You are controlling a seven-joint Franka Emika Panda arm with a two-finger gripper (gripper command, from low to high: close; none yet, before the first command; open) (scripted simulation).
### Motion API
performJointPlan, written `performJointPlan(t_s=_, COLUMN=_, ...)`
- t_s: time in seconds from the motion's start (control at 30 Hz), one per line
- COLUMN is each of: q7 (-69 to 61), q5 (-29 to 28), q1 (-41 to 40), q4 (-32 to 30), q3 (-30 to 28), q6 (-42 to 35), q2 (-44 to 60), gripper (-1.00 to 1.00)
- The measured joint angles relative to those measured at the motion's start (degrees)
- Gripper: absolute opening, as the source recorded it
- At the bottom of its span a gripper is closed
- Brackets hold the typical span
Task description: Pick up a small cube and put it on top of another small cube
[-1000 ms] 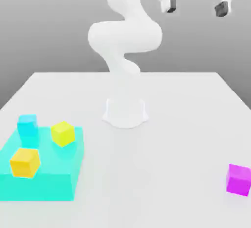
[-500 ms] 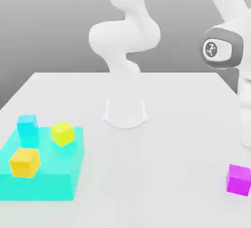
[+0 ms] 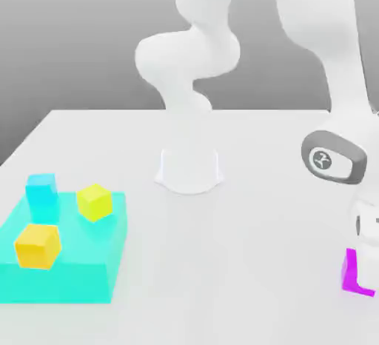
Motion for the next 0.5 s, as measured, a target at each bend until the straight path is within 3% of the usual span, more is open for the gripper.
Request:
performJointPlan(t_s=0.13, q7=-2.90, q5=4.19, q1=-2.28, q4=-1.49, q3=2.62, q6=-5.88, q2=-7.51, gripper=-1.00)
performJointPlan(t_s=0.5, q7=9.30, q5=8.97, q1=-21.26, q4=-1.01, q3=-13.84, q6=-17.08, q2=-18.94, gripper=-1.00)
